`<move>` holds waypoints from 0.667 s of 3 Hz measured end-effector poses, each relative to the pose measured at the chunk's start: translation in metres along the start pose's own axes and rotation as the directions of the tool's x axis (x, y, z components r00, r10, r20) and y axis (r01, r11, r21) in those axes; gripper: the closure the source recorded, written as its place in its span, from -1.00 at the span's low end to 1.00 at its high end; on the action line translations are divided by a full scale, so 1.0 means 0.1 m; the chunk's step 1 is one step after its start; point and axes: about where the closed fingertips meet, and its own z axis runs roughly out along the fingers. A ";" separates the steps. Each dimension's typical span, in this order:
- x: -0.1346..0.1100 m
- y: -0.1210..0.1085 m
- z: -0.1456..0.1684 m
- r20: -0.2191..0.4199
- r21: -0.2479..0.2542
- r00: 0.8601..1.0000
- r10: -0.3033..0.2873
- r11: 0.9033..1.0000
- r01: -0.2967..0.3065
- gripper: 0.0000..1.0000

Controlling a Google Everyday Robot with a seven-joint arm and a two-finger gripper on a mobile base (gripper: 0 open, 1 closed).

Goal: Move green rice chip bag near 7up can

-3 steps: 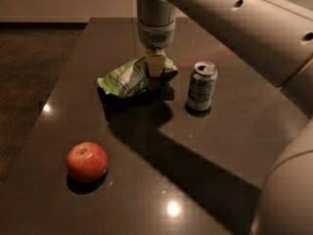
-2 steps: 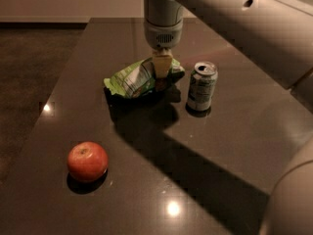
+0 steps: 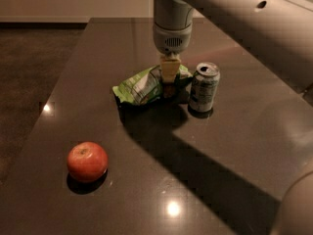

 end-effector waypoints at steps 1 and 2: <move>0.03 0.05 0.00 0.024 -0.010 1.000 0.011 1.000 -0.011 -1.00; 0.03 0.05 0.00 0.025 -0.009 1.000 0.011 1.000 -0.011 -1.00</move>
Offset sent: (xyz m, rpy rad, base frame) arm -0.0044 -0.0033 -0.0006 0.0223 0.0095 -0.0047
